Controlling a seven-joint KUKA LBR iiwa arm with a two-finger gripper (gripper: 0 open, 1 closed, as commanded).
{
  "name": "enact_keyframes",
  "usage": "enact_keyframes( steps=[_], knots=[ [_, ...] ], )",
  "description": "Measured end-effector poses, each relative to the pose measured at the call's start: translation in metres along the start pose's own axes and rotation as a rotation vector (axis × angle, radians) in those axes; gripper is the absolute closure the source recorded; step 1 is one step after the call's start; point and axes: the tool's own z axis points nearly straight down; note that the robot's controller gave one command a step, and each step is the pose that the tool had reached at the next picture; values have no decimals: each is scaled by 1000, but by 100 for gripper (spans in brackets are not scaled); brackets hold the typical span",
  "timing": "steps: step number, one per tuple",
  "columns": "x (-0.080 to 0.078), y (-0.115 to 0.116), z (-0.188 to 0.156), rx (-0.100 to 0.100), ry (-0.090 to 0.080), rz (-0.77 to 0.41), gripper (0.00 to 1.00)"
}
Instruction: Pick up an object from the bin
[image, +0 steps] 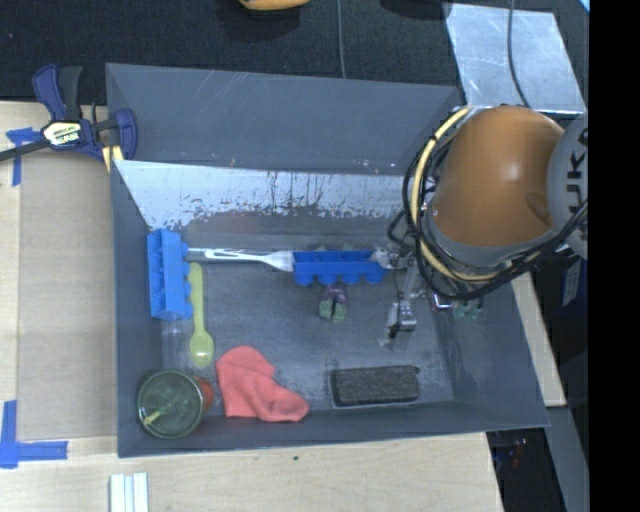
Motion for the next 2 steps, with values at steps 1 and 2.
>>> enact_keyframes(
  steps=[1, 2],
  knots=[
    [-2, 0, -4, 0, -8, 0, 0],
    [17, -27, 88, 1, -12, -21, 0]
  ],
)
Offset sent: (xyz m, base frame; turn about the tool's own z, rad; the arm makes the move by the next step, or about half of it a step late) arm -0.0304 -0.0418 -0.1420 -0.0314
